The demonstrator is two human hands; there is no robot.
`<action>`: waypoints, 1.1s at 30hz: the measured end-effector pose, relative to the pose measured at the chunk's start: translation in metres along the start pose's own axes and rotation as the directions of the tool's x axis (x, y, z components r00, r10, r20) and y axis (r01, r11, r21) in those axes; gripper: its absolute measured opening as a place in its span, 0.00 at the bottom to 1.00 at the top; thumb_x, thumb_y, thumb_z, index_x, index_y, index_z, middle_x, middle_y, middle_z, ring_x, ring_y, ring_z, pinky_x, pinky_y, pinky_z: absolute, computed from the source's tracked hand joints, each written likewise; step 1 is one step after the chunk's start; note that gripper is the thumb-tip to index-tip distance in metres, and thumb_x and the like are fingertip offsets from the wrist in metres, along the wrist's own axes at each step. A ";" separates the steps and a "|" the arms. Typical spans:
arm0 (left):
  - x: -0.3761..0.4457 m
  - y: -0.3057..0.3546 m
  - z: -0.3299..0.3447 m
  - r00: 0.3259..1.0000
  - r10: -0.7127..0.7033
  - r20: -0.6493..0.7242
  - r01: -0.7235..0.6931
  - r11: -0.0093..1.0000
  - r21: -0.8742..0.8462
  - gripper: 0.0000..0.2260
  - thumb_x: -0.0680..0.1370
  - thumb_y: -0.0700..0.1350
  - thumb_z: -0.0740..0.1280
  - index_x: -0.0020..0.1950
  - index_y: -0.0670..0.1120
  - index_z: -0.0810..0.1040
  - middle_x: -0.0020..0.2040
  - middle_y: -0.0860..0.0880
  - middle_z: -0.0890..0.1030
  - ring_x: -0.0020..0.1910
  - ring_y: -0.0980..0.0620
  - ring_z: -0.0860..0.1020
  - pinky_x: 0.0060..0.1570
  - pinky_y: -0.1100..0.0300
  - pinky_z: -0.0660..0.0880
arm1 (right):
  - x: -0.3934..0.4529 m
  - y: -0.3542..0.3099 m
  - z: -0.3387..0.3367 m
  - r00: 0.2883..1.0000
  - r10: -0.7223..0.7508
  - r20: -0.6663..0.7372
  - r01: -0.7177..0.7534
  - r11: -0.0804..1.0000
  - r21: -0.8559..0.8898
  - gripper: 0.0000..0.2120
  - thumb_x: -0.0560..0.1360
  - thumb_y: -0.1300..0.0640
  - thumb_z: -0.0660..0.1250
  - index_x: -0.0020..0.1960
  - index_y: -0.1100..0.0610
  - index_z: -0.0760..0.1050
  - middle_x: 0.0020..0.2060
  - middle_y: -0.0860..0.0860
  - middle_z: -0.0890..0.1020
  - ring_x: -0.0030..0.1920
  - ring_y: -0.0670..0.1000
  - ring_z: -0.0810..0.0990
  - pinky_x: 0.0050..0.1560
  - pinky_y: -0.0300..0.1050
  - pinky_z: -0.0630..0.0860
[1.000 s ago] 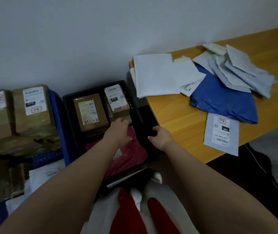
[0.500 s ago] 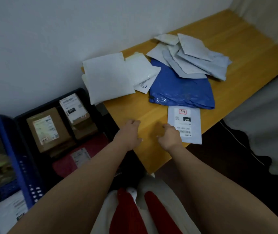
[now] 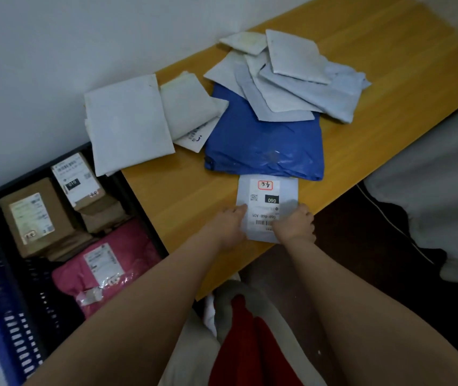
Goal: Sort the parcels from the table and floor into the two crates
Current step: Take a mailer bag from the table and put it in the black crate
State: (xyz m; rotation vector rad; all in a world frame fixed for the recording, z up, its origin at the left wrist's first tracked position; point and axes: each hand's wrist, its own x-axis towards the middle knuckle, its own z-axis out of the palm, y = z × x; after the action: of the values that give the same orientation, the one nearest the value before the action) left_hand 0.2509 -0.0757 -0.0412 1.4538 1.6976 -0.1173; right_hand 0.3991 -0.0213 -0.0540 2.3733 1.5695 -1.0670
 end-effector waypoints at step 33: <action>-0.217 -0.208 -0.084 0.451 -0.510 -0.733 -0.113 0.781 -0.614 0.08 0.79 0.38 0.60 0.40 0.44 0.71 0.37 0.49 0.73 0.38 0.52 0.70 0.34 0.58 0.62 | -0.192 -0.158 0.091 0.734 -0.668 0.121 0.635 0.738 0.228 0.32 0.80 0.46 0.63 0.75 0.63 0.58 0.70 0.60 0.68 0.70 0.59 0.68 0.67 0.52 0.66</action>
State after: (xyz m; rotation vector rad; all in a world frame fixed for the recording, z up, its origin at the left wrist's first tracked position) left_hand 0.0170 -0.2561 0.0587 0.7652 2.4169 1.1755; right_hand 0.1790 -0.1361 0.0372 1.7111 2.3955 -1.5492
